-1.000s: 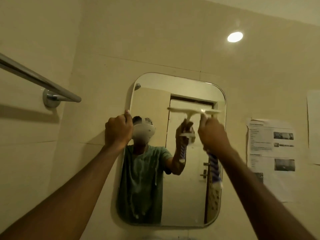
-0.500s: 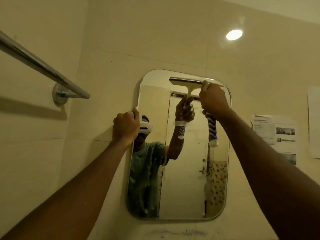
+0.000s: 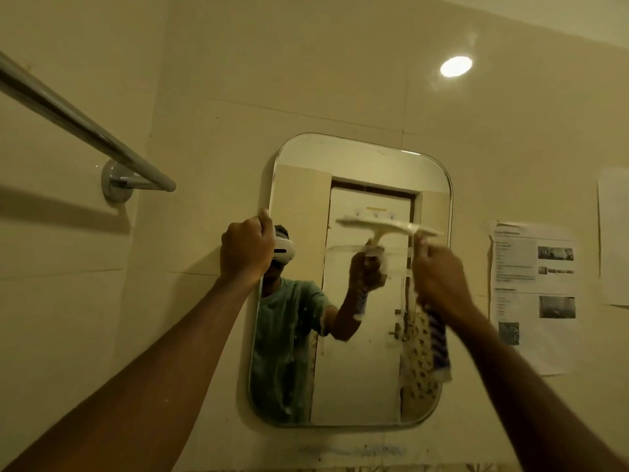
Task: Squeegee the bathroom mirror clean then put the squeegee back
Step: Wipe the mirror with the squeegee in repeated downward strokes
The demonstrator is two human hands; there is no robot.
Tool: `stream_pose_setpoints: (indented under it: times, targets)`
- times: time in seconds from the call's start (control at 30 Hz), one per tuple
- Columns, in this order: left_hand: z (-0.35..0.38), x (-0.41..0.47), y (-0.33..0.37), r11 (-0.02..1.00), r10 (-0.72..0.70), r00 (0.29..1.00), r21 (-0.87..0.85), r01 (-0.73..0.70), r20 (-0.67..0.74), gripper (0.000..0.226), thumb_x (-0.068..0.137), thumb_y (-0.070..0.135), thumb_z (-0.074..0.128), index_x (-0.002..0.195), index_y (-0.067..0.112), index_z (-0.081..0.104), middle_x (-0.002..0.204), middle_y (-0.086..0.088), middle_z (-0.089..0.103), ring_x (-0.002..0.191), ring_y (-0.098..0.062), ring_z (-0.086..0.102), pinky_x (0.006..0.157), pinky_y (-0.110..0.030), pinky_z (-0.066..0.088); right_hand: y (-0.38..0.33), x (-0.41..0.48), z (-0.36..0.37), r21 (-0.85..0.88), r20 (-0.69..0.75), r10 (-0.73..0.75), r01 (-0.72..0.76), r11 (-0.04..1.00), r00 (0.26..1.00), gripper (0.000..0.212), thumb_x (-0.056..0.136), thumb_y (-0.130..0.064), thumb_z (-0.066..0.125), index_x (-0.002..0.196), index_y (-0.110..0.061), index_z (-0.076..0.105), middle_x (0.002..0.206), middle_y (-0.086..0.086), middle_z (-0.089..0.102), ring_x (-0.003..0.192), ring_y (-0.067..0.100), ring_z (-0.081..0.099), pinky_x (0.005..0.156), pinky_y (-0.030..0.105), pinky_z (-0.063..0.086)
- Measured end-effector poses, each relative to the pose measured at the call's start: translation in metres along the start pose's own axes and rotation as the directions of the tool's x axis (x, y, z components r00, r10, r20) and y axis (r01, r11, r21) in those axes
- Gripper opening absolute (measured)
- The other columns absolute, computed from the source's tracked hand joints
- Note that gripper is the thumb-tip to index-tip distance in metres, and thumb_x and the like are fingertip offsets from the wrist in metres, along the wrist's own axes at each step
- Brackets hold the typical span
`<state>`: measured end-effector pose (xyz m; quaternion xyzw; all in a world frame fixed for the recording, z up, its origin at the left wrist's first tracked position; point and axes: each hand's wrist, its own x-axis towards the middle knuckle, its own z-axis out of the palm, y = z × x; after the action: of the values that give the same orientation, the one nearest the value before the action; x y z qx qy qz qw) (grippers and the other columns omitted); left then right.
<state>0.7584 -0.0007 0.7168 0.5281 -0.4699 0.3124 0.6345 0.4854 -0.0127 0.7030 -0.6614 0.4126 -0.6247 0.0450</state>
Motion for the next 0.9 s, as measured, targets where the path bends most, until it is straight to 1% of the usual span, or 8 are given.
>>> stream_pose_setpoints:
  times: [0.1,0.17,0.23,0.4,0.53,0.73,0.83,0.9]
  targets:
    - [0.001,-0.006,-0.002,1.000,-0.017,1.000,0.002,0.017,0.016,0.055,0.101,0.032,0.031,0.062,0.003,0.058,0.053,-0.005,0.050,0.045,-0.016,0.047,0.042,-0.018,0.028,-0.005,0.026,-0.014,-0.044,-0.040,-0.036,0.035,0.998,0.999,0.050,0.103,-0.041,0.031,0.068,-0.012,0.052,0.054,0.003,0.052,0.032,0.007,0.047,0.031,0.018,0.040]
    - [0.002,-0.013,-0.005,1.000,-0.022,1.000,0.003,0.022,0.017,0.055,0.101,0.032,0.031,0.062,0.004,0.057,0.052,-0.005,0.051,0.045,-0.018,0.050,0.041,-0.019,0.028,0.007,0.017,-0.007,-0.054,-0.024,-0.056,0.055,0.997,0.998,0.050,0.103,-0.040,0.030,0.070,-0.011,0.052,0.054,0.003,0.051,0.030,0.003,0.045,0.031,0.016,0.038]
    - [0.003,-0.018,-0.007,1.000,-0.029,1.000,-0.001,0.029,0.009,0.056,0.101,0.033,0.030,0.064,0.004,0.059,0.053,-0.004,0.052,0.046,-0.018,0.051,0.041,-0.019,0.028,0.029,-0.009,0.006,-0.046,-0.016,-0.070,0.069,0.997,0.997,0.047,0.104,-0.036,0.029,0.073,-0.010,0.054,0.055,0.004,0.052,0.033,0.003,0.044,0.033,0.016,0.038]
    - [0.007,-0.032,-0.011,0.998,-0.050,0.998,0.022,0.050,-0.030,0.055,0.101,0.034,0.030,0.069,0.003,0.062,0.058,-0.007,0.058,0.049,-0.018,0.055,0.040,-0.017,0.026,0.071,-0.084,0.024,-0.034,0.007,-0.009,0.009,0.999,1.000,0.045,0.103,-0.034,0.031,0.073,-0.011,0.056,0.060,0.009,0.057,0.048,0.018,0.052,0.047,0.028,0.044]
    - [0.007,-0.050,-0.016,0.998,-0.031,0.999,0.049,0.033,-0.041,0.054,0.101,0.031,0.031,0.068,0.002,0.063,0.056,-0.011,0.061,0.048,-0.022,0.057,0.041,-0.018,0.028,0.067,-0.076,0.007,-0.041,0.088,0.039,-0.035,0.999,0.995,0.048,0.102,-0.039,0.031,0.072,-0.010,0.056,0.060,0.009,0.058,0.046,0.014,0.052,0.041,0.022,0.041]
    - [0.005,-0.050,-0.012,0.997,-0.039,0.998,0.062,0.043,-0.055,0.052,0.101,0.028,0.033,0.067,0.001,0.062,0.057,-0.015,0.062,0.050,-0.028,0.059,0.046,-0.025,0.039,0.038,0.003,-0.007,0.047,-0.045,-0.089,0.091,0.995,0.995,0.046,0.103,-0.039,0.031,0.072,-0.013,0.052,0.056,0.002,0.050,0.036,0.004,0.043,0.034,0.016,0.036]
    - [0.006,-0.051,-0.011,0.997,-0.045,0.996,0.057,0.049,-0.072,0.051,0.101,0.027,0.034,0.066,0.002,0.062,0.056,-0.016,0.062,0.051,-0.031,0.060,0.048,-0.028,0.042,0.059,-0.013,0.005,0.039,-0.050,-0.077,0.079,0.996,0.996,0.047,0.103,-0.039,0.030,0.073,-0.012,0.053,0.057,0.004,0.053,0.041,0.010,0.047,0.038,0.023,0.040]
    - [0.009,-0.050,-0.012,0.997,-0.046,0.995,0.055,0.051,-0.092,0.051,0.100,0.027,0.035,0.065,0.002,0.062,0.055,-0.015,0.061,0.049,-0.030,0.058,0.048,-0.026,0.038,0.085,-0.047,0.019,0.048,-0.050,-0.040,0.042,0.998,0.998,0.044,0.103,-0.036,0.031,0.072,-0.014,0.053,0.057,0.004,0.053,0.043,0.011,0.047,0.041,0.026,0.039]
